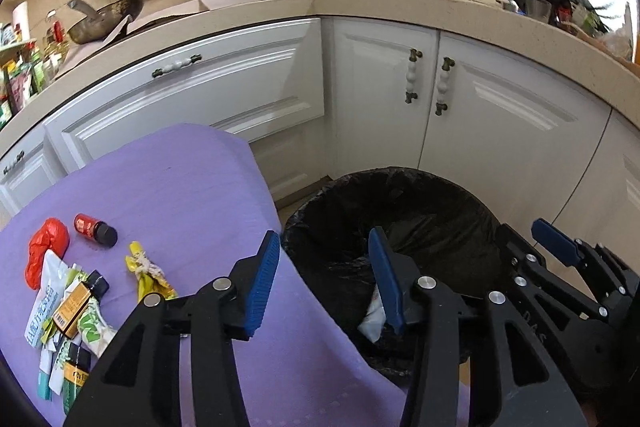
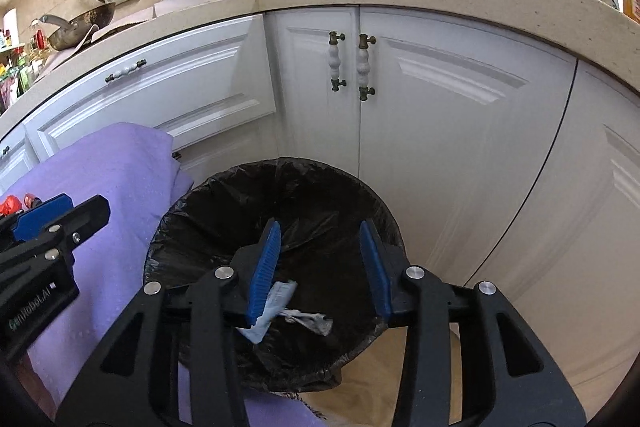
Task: Collect trash
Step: 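Carry both items over the black bin and open both grippers to drop them, then grasp the light blue tube with the right gripper while the left gripper approaches the orange bag, then grasp the orange plastic bag with the left gripper while the right gripper carries the blue tube to the bin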
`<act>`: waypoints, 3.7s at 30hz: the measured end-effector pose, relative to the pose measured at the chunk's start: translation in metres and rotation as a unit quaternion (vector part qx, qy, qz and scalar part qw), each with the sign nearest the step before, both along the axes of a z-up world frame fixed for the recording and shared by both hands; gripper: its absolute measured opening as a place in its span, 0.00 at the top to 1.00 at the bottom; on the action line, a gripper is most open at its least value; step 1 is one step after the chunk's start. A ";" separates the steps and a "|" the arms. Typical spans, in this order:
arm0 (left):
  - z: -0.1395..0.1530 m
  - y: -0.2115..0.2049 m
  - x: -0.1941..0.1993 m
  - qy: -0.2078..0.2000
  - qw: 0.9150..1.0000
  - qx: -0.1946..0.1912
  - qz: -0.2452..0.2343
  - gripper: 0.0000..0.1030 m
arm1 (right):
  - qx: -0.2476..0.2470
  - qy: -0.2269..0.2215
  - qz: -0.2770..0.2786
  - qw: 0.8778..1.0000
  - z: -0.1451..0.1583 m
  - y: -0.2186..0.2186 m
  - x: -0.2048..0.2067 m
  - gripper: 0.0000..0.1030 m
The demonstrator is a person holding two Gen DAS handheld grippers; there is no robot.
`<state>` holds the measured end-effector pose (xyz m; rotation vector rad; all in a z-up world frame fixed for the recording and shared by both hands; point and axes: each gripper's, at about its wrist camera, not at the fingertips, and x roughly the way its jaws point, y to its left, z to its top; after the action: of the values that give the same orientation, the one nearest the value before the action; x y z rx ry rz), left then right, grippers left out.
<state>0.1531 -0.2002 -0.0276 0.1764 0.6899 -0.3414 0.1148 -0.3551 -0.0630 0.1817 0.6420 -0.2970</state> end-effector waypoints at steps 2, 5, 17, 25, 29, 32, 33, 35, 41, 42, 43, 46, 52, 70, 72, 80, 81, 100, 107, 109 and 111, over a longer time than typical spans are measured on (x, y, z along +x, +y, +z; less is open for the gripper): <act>0.004 0.005 -0.003 -0.004 1.000 -0.005 0.005 0.55 | 0.002 -0.003 -0.002 1.000 0.003 0.001 -0.004 0.61; 0.013 0.014 -0.010 -0.015 1.000 -0.010 0.010 0.55 | 0.004 -0.005 -0.002 1.000 0.009 0.006 -0.009 0.61; 0.033 0.092 -0.046 -0.027 0.998 -0.007 0.054 0.55 | 0.011 -0.017 0.046 0.999 0.030 0.066 -0.040 0.61; 0.037 0.165 -0.077 -0.033 0.993 -0.008 0.110 0.55 | 0.007 -0.021 0.107 0.994 0.037 0.128 -0.067 0.61; 0.034 0.197 -0.091 -0.033 0.990 -0.005 0.136 0.55 | 0.002 -0.021 0.139 0.990 0.037 0.157 -0.079 0.61; 0.030 0.218 -0.101 -0.033 0.988 -0.002 0.154 0.55 | -0.004 -0.021 0.161 0.987 0.036 0.178 -0.087 0.61; 0.029 0.225 -0.104 -0.033 0.987 -0.002 0.160 0.55 | -0.007 -0.021 0.169 0.985 0.035 0.185 -0.090 0.61; 0.025 0.239 -0.110 -0.033 0.984 -0.001 0.173 0.55 | -0.009 -0.020 0.181 0.983 0.034 0.197 -0.094 0.61; 0.016 0.276 -0.123 -0.028 0.978 0.000 0.209 0.55 | -0.009 -0.010 0.214 0.977 0.026 0.224 -0.100 0.61; 0.013 0.283 -0.124 -0.025 0.976 0.000 0.217 0.55 | -0.011 -0.008 0.219 0.976 0.025 0.229 -0.100 0.61; 0.011 0.289 -0.125 -0.023 0.975 0.000 0.223 0.55 | -0.012 -0.006 0.222 0.975 0.024 0.232 -0.099 0.61; 0.005 0.303 -0.128 -0.016 0.971 -0.001 0.238 0.55 | -0.015 0.005 0.230 0.973 0.017 0.241 -0.096 0.61; -0.002 0.314 -0.128 -0.006 0.968 -0.004 0.250 0.55 | -0.020 0.025 0.238 0.971 0.005 0.250 -0.088 0.63; 0.002 0.236 -0.129 -0.015 0.989 -0.009 0.149 0.44 | -0.020 0.008 0.192 0.981 0.010 0.208 -0.090 0.88; 0.003 0.225 -0.129 -0.016 0.990 -0.014 0.137 0.41 | -0.019 0.003 0.183 0.983 0.012 0.199 -0.092 0.88; -0.001 0.183 -0.134 -0.030 0.995 -0.004 0.100 0.30 | -0.005 -0.012 0.162 0.987 0.017 0.172 -0.097 0.88; -0.002 0.180 -0.133 -0.031 0.995 -0.001 0.099 0.30 | -0.003 -0.012 0.160 0.987 0.017 0.170 -0.097 0.88; -0.021 0.166 -0.121 -0.005 0.996 0.016 0.083 0.59 | 0.004 -0.010 0.160 0.987 0.011 0.165 -0.097 0.88; -0.001 0.162 -0.124 -0.029 0.996 -0.003 0.079 0.59 | -0.006 -0.021 0.146 0.989 0.020 0.160 -0.096 0.88; 0.006 0.157 -0.122 -0.039 0.996 -0.010 0.074 0.59 | -0.010 -0.026 0.138 0.990 0.024 0.156 -0.094 0.88; 0.010 0.151 -0.117 -0.044 0.996 -0.013 0.070 0.59 | -0.016 -0.030 0.128 0.991 0.028 0.149 -0.092 0.88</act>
<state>0.0360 -0.0494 -0.0172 0.1164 0.6069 -0.2072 0.0226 -0.2059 -0.0346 0.0766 0.5934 -0.0539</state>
